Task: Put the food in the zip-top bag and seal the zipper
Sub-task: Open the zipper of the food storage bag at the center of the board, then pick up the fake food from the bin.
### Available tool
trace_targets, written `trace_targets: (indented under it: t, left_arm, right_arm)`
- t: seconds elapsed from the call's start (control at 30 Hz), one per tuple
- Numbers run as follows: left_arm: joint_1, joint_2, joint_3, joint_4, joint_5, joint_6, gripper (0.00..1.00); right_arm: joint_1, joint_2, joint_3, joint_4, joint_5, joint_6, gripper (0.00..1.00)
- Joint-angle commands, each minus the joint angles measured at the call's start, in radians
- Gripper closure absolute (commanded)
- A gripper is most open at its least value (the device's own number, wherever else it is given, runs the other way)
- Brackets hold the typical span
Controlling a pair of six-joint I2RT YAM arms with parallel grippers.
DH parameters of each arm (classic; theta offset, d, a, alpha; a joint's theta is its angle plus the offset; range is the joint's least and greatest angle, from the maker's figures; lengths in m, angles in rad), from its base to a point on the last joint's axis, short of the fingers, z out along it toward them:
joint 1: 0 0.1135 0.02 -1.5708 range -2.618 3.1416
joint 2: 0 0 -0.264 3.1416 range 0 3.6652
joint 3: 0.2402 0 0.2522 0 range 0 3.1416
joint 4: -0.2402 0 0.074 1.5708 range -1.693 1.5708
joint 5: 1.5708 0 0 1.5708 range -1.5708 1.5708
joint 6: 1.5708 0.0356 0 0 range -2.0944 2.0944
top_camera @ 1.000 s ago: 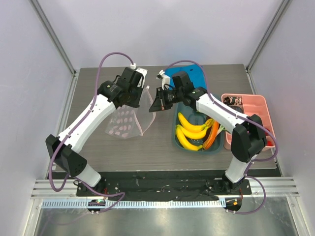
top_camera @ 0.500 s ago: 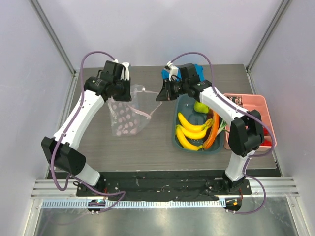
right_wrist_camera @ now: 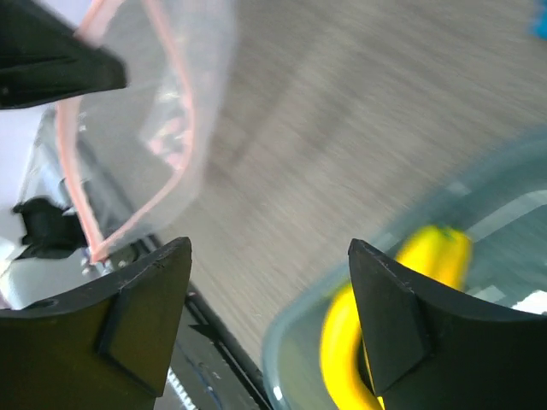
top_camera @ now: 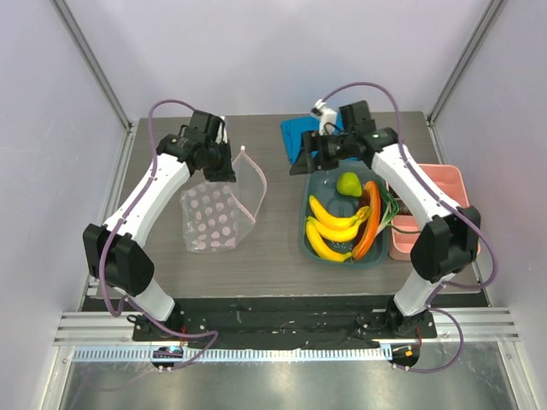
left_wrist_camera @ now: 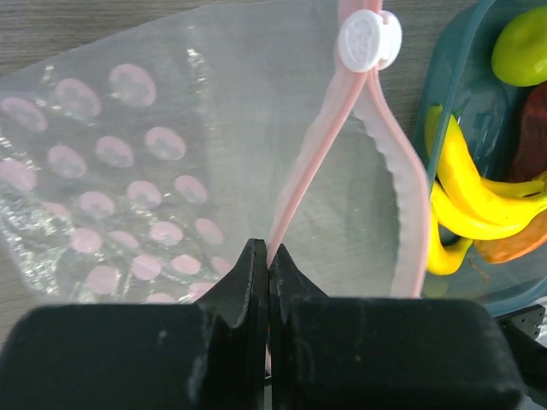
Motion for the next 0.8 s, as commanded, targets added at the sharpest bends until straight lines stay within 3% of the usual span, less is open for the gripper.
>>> trace_targets:
  t: [0.0, 0.13, 0.17, 0.23, 0.33, 0.77]
  left_arm:
    - [-0.026, -0.014, -0.006, 0.052, -0.005, -0.03, 1.0]
    - [-0.05, -0.03, -0.014, 0.06, -0.03, -0.016, 1.0]
    - [-0.055, -0.033, -0.015, 0.066, -0.033, -0.008, 1.0]
    - [-0.066, -0.037, -0.017, 0.068, -0.042, -0.005, 1.0]
    - [-0.07, -0.043, -0.02, 0.074, -0.053, 0.0, 1.0]
    - [-0.07, -0.046, -0.032, 0.079, -0.047, 0.009, 1.0]
  right_arm:
    - [-0.122, -0.086, 0.094, -0.21, 0.234, -0.12, 0.23]
    - [-0.152, -0.025, 0.194, -0.352, 0.495, -0.266, 0.32]
    - [-0.155, -0.011, 0.217, -0.399, 0.531, -0.285, 0.39]
    - [-0.164, 0.05, 0.24, -0.456, 0.592, -0.328, 0.41]
    - [-0.188, 0.101, 0.261, -0.539, 0.614, -0.341, 0.41]
    - [-0.294, 0.265, 0.235, -0.508, 0.671, -0.303, 0.38]
